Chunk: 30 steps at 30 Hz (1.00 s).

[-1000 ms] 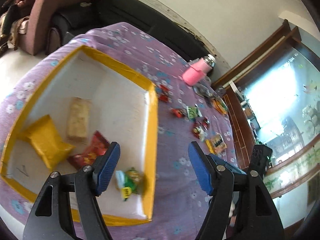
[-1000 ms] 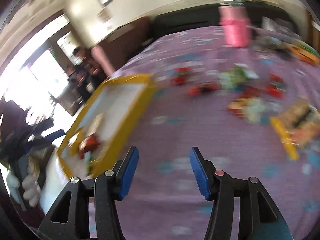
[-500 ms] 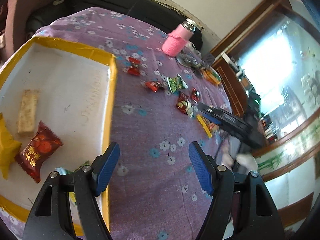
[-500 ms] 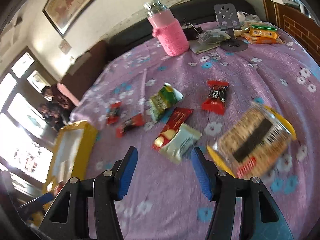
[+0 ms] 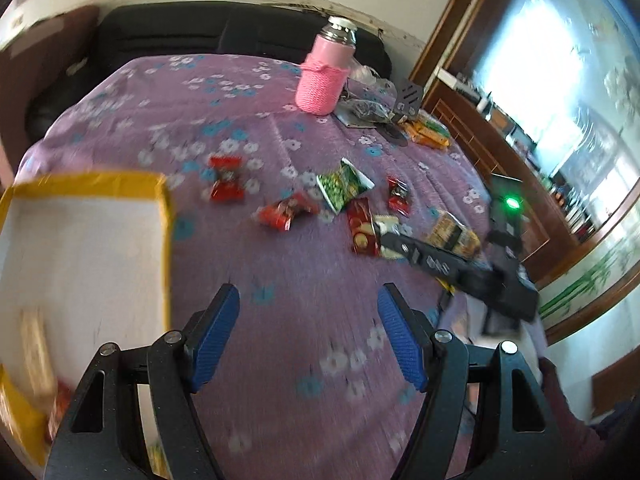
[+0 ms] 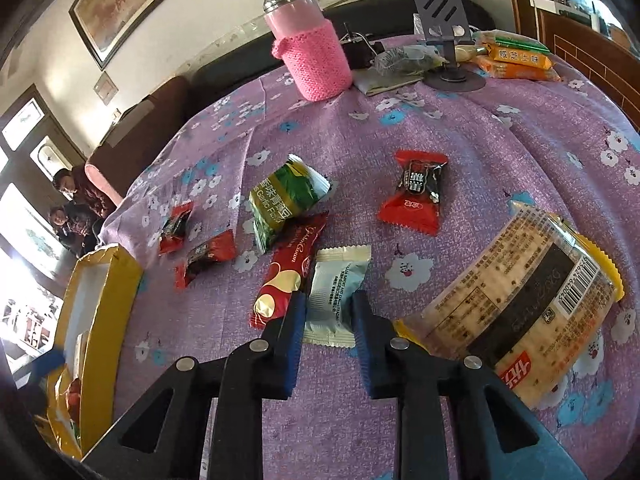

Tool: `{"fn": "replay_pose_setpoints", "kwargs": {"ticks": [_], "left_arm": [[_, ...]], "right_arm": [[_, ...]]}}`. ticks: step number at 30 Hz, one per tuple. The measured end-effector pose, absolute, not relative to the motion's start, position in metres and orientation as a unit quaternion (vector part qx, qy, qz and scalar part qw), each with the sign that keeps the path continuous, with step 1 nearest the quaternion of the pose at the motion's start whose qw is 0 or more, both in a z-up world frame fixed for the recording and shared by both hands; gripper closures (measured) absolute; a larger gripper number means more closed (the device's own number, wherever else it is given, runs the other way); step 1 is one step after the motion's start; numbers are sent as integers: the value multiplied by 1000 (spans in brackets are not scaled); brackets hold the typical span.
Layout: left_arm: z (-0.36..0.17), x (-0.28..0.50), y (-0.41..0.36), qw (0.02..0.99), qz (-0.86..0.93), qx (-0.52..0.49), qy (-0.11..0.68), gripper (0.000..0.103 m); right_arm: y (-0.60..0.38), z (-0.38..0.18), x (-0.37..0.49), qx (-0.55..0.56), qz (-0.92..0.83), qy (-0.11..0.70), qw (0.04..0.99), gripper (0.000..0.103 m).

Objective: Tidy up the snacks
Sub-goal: 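Return both tools to the table and grasp a red candy with the left gripper, then grasp the white sachet with the right gripper while the left carries the red candy to the tray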

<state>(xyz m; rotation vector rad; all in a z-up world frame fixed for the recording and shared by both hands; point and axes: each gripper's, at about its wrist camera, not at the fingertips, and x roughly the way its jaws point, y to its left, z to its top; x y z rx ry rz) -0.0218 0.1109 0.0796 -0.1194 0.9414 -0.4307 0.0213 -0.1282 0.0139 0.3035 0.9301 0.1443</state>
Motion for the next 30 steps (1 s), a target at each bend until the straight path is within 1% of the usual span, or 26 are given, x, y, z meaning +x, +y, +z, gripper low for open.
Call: {"fn": "replay_pose_setpoints", "kwargs": {"ticks": [4, 7, 11, 15, 19, 20, 21, 22, 23, 24, 27, 29, 30], "left_arm": [[72, 14, 85, 871, -211, -1, 444, 32], [61, 37, 65, 872, -206, 67, 439, 33], [35, 63, 51, 854, -201, 129, 462, 33], [22, 80, 58, 848, -201, 117, 476, 33], [22, 87, 53, 845, -220, 109, 475, 33], [22, 87, 49, 843, -224, 118, 474, 36], [19, 87, 44, 839, -230, 126, 477, 43], [16, 86, 41, 834, -234, 131, 483, 65], [12, 85, 38, 827, -233, 138, 493, 77], [13, 85, 37, 832, -234, 138, 484, 79], [13, 85, 37, 834, -229, 134, 484, 80], [16, 83, 40, 839, -225, 122, 480, 87], [19, 83, 42, 841, -224, 111, 479, 88]], "right_arm": [[-131, 16, 20, 155, 80, 443, 879, 81], [-137, 19, 18, 169, 91, 439, 878, 81], [-145, 24, 18, 190, 109, 434, 874, 81], [-147, 25, 19, 200, 118, 435, 870, 81], [-142, 22, 20, 200, 124, 442, 865, 81], [-141, 21, 20, 200, 125, 445, 864, 81], [-140, 20, 20, 200, 126, 446, 863, 81], [-141, 20, 20, 200, 126, 446, 863, 81], [-141, 19, 21, 200, 125, 447, 863, 81], [-141, 19, 21, 201, 124, 447, 863, 81], [-143, 18, 21, 204, 121, 446, 863, 81], [-144, 18, 21, 205, 121, 447, 863, 81], [-144, 18, 21, 205, 121, 446, 863, 81]]}}
